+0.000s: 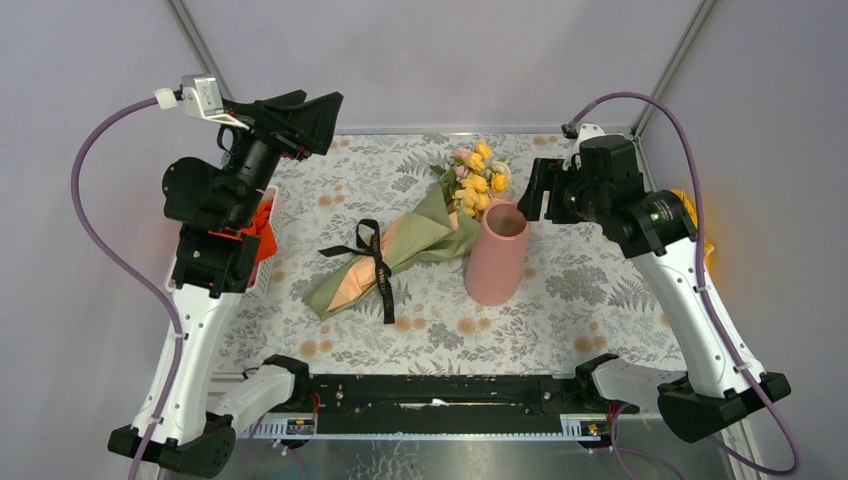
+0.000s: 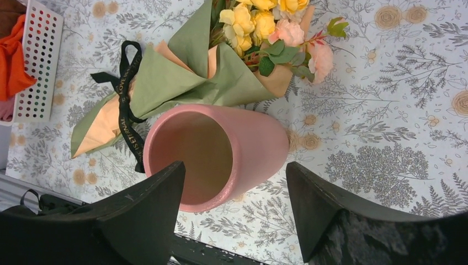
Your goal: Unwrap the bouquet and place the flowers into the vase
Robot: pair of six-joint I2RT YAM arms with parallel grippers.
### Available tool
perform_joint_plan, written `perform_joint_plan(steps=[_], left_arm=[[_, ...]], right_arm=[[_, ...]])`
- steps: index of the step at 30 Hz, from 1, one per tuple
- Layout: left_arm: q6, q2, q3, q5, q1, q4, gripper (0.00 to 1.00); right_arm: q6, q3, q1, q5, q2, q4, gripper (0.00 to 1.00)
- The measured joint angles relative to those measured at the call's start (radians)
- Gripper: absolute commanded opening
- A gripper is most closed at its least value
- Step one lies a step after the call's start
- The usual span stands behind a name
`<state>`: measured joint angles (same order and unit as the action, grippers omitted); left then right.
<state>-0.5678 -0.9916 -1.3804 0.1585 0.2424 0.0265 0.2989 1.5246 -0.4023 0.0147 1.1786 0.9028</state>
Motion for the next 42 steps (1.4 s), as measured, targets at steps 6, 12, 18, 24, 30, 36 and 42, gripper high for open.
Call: perform_joint_plan(steps=[6, 12, 18, 24, 30, 36, 42], left_arm=[[0.012, -0.017, -0.045, 0.086, 0.000, -0.003, 0.99], [0.057, -0.019, 0.008, 0.263, 0.002, 0.088, 0.99], [0.021, 0.014, 0.108, 0.254, 0.004, 0.126, 0.97], [-0.014, 0.085, 0.223, 0.181, 0.004, 0.119, 0.95], [-0.026, 0.147, 0.303, 0.119, 0.004, 0.102, 0.88], [-0.019, 0.161, 0.309, 0.079, 0.004, 0.061, 0.81], [-0.018, 0.145, 0.314, 0.066, 0.004, 0.017, 0.81]], right_arm=[[-0.001, -0.029, -0.038, -0.013, 0.014, 0.005, 0.73], [0.001, -0.071, -0.082, -0.050, 0.072, 0.004, 0.71], [0.008, -0.129, -0.090, -0.083, 0.127, -0.023, 0.64], [0.014, -0.140, -0.091, -0.099, 0.182, -0.055, 0.38], [0.003, -0.117, -0.116, -0.137, 0.196, -0.057, 0.04], [0.024, -0.090, -0.141, -0.190, 0.239, -0.055, 0.00], [0.049, -0.080, -0.158, -0.230, 0.241, -0.034, 0.00]])
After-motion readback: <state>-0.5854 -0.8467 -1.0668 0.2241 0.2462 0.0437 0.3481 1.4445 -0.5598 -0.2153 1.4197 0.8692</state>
